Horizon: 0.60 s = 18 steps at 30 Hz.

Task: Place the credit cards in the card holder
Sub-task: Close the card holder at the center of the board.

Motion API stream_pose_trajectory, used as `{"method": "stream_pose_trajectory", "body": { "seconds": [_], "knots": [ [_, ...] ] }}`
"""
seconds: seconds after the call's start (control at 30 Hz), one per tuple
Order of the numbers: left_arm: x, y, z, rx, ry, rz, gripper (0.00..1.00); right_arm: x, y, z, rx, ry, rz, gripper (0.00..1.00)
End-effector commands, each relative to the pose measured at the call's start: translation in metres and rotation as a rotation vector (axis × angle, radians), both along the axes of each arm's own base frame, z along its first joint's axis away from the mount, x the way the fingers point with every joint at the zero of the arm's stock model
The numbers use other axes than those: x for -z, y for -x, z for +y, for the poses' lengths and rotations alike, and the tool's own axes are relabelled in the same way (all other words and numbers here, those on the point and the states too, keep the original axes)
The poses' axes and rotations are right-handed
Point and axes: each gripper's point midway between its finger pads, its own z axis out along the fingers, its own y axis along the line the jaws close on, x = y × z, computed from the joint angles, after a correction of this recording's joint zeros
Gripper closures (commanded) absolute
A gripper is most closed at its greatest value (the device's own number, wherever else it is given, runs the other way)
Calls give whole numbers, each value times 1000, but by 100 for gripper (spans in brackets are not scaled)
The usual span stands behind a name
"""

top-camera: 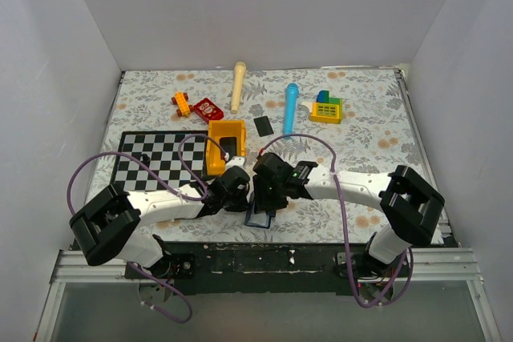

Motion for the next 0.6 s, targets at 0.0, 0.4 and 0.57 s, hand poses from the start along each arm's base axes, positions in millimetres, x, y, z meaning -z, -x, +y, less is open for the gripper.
{"method": "stream_pose_trajectory", "body": {
  "seconds": [0.0,0.4,0.57],
  "knots": [
    [2,7,2,10,4,12,100,-6,-2,4,4,-38,-35,51],
    [2,8,4,8,6,10,100,-5,5,29,-24,-187,0,51],
    [2,8,4,6,7,11,100,-8,2,34,-38,-180,-3,51]
  ]
}}
